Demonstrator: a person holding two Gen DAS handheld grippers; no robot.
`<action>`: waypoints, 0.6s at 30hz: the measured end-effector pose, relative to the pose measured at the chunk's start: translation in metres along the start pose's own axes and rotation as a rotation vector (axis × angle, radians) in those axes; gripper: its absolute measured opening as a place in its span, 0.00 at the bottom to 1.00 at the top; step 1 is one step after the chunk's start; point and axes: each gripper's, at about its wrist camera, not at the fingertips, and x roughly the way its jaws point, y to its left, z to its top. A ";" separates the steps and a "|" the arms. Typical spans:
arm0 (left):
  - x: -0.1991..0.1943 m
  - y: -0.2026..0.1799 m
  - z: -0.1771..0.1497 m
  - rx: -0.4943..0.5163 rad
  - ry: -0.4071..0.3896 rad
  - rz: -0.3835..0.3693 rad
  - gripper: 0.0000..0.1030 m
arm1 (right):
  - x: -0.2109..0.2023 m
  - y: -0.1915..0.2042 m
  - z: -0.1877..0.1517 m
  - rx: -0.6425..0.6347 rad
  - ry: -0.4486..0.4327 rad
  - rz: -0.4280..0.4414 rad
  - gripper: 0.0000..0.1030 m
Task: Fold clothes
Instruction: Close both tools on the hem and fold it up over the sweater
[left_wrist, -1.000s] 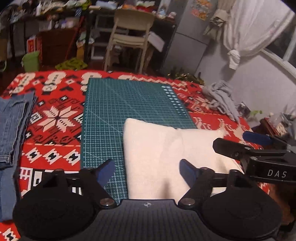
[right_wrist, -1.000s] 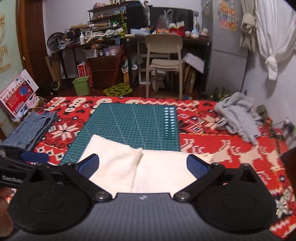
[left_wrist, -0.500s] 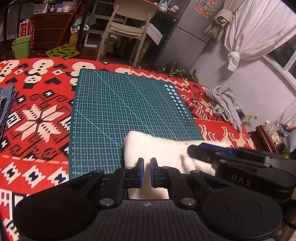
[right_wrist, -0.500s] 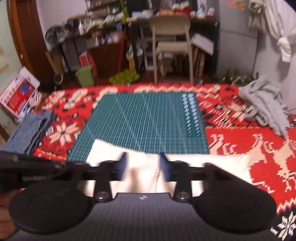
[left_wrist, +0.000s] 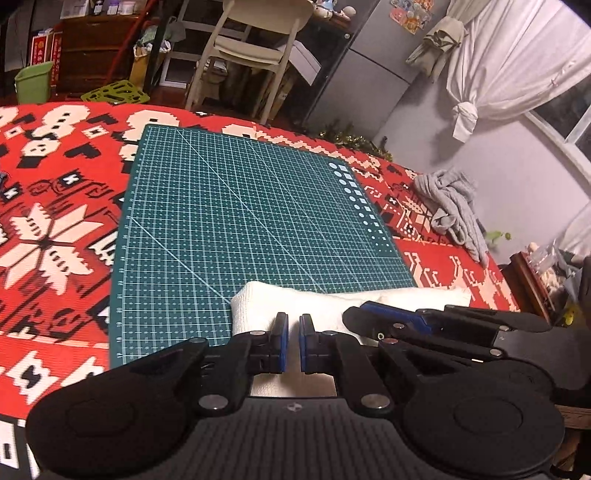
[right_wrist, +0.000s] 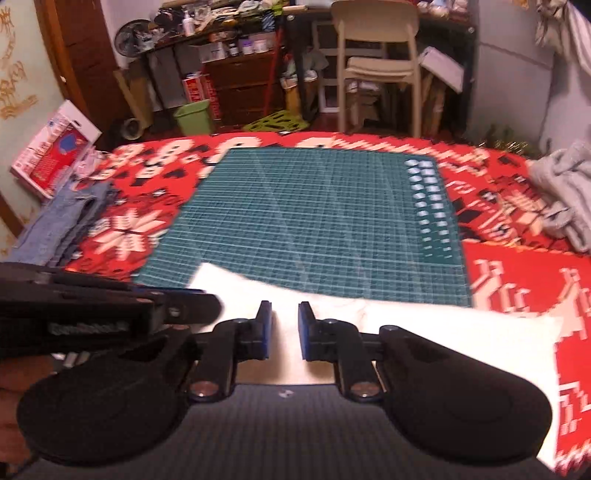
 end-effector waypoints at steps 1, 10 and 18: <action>0.001 -0.001 0.001 0.000 0.000 0.000 0.06 | 0.000 -0.004 -0.001 0.014 -0.001 0.012 0.10; -0.018 0.006 0.008 -0.054 -0.011 -0.032 0.06 | -0.017 -0.013 0.001 0.042 -0.034 0.015 0.04; -0.042 -0.001 -0.018 -0.015 0.032 -0.071 0.06 | -0.051 0.000 -0.005 0.024 -0.046 0.105 0.06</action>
